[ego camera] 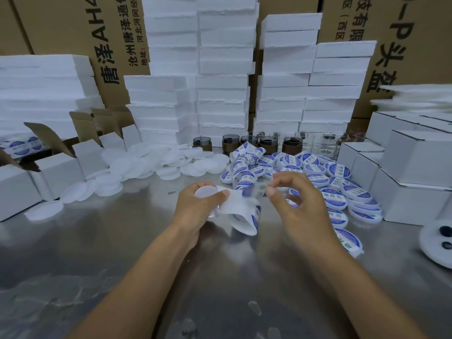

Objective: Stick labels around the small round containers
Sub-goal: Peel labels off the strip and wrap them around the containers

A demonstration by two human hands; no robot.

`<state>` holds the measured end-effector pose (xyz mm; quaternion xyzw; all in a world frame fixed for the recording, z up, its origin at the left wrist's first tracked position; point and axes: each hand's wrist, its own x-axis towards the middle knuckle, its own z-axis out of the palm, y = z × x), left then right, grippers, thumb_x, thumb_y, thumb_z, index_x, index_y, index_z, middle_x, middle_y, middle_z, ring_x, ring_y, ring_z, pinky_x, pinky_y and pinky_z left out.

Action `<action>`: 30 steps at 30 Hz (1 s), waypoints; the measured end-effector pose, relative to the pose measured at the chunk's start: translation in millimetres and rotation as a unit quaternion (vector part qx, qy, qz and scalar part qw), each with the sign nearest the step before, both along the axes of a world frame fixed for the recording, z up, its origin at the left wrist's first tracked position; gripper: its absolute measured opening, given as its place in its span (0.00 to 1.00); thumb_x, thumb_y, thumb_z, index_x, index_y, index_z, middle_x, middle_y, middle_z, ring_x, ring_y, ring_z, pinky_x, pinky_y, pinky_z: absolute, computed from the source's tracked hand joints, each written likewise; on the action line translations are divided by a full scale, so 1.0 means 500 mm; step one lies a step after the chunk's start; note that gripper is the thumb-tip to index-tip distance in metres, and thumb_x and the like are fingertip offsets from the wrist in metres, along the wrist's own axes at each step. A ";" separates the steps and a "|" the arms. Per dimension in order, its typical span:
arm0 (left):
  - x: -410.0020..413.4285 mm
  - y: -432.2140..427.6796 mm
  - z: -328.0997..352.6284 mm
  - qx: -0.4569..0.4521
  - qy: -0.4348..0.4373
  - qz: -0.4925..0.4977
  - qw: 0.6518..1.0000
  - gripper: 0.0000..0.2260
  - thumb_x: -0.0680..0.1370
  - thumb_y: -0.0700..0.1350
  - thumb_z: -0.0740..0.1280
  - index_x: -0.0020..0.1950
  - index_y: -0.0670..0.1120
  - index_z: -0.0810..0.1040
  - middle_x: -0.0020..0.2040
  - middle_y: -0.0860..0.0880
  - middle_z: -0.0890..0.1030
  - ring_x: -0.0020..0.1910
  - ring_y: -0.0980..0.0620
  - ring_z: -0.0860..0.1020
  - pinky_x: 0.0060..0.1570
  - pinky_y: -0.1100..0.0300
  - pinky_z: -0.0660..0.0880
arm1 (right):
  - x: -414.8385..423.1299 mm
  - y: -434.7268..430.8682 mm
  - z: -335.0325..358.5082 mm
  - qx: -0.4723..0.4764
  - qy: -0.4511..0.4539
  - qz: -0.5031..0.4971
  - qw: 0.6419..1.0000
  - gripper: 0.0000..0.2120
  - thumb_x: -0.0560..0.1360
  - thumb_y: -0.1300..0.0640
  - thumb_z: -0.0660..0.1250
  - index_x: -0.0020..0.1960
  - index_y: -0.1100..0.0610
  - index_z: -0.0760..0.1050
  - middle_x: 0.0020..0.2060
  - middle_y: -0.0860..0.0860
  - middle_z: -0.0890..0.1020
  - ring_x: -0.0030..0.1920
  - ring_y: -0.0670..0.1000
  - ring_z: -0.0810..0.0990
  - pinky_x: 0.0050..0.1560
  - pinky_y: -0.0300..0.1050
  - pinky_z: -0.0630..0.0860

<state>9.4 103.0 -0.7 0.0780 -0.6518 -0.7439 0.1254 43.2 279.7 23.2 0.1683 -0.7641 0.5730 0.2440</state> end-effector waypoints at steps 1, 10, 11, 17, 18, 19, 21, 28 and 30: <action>-0.001 0.000 0.000 0.005 0.002 0.003 1.000 0.10 0.68 0.39 0.76 0.42 0.46 0.77 0.44 0.43 0.79 0.40 0.46 0.76 0.39 0.57 0.75 | -0.002 0.001 0.003 -0.050 -0.030 0.001 0.998 0.09 0.74 0.62 0.67 0.39 0.50 0.75 0.44 0.43 0.79 0.47 0.36 0.76 0.50 0.34 0.70; 0.011 -0.010 0.045 0.025 0.064 0.123 0.990 0.15 0.70 0.60 0.70 0.44 0.50 0.77 0.43 0.49 0.84 0.46 0.47 0.81 0.49 0.50 0.77 | 0.002 0.006 0.018 -0.216 -0.132 0.077 0.964 0.09 0.74 0.65 0.66 0.43 0.51 0.73 0.35 0.46 0.82 0.40 0.45 0.82 0.37 0.29 0.73; 0.012 -0.012 0.051 0.063 0.080 0.110 0.989 0.13 0.71 0.58 0.69 0.43 0.50 0.76 0.40 0.51 0.84 0.43 0.49 0.81 0.44 0.54 0.78 | 0.002 0.007 0.018 -0.215 -0.135 0.082 0.964 0.09 0.74 0.65 0.66 0.43 0.50 0.73 0.34 0.45 0.82 0.38 0.44 0.82 0.37 0.30 0.74; 0.035 0.014 0.069 0.249 0.031 -0.150 0.956 0.21 0.66 0.62 0.64 0.42 0.44 0.76 0.35 0.43 0.82 0.31 0.46 0.81 0.27 0.59 0.76 | 0.005 0.001 0.022 -0.191 -0.123 0.127 0.966 0.11 0.74 0.66 0.65 0.44 0.50 0.74 0.30 0.42 0.82 0.35 0.41 0.80 0.39 0.35 0.77; 0.037 0.018 0.066 0.251 0.020 -0.183 0.950 0.22 0.66 0.63 0.63 0.42 0.43 0.76 0.37 0.41 0.81 0.31 0.44 0.81 0.27 0.58 0.76 | 0.006 0.000 0.023 -0.185 -0.120 0.134 0.966 0.11 0.74 0.66 0.65 0.44 0.49 0.75 0.30 0.42 0.81 0.35 0.40 0.80 0.40 0.36 0.78; 0.039 0.022 0.063 0.249 0.012 -0.210 0.945 0.24 0.66 0.63 0.62 0.42 0.42 0.77 0.38 0.40 0.81 0.32 0.43 0.80 0.28 0.57 0.76 | 0.007 0.000 0.024 -0.180 -0.118 0.143 0.966 0.11 0.74 0.65 0.65 0.45 0.49 0.75 0.31 0.42 0.82 0.35 0.40 0.80 0.40 0.37 0.78; 0.039 0.029 0.056 0.223 0.003 -0.265 0.938 0.28 0.67 0.65 0.59 0.49 0.41 0.77 0.42 0.38 0.81 0.35 0.42 0.79 0.29 0.56 0.76 | 0.010 -0.003 0.027 -0.176 -0.115 0.166 0.963 0.10 0.75 0.66 0.65 0.45 0.50 0.76 0.33 0.44 0.83 0.36 0.41 0.80 0.38 0.36 0.78; 0.036 0.038 0.041 0.105 -0.020 -0.372 0.922 0.33 0.68 0.68 0.48 0.52 0.50 0.83 0.48 0.43 0.83 0.40 0.45 0.81 0.39 0.53 0.78 | 0.023 -0.014 0.031 -0.069 -0.099 0.196 0.973 0.14 0.74 0.68 0.65 0.44 0.49 0.80 0.42 0.53 0.82 0.37 0.45 0.78 0.41 0.39 0.77; 0.033 0.037 0.039 0.087 -0.035 -0.367 0.925 0.35 0.71 0.68 0.46 0.55 0.46 0.80 0.50 0.40 0.81 0.40 0.44 0.80 0.41 0.51 0.78 | 0.024 -0.012 0.031 -0.032 -0.103 0.202 0.973 0.14 0.74 0.67 0.66 0.44 0.49 0.81 0.39 0.48 0.83 0.35 0.43 0.76 0.39 0.37 0.75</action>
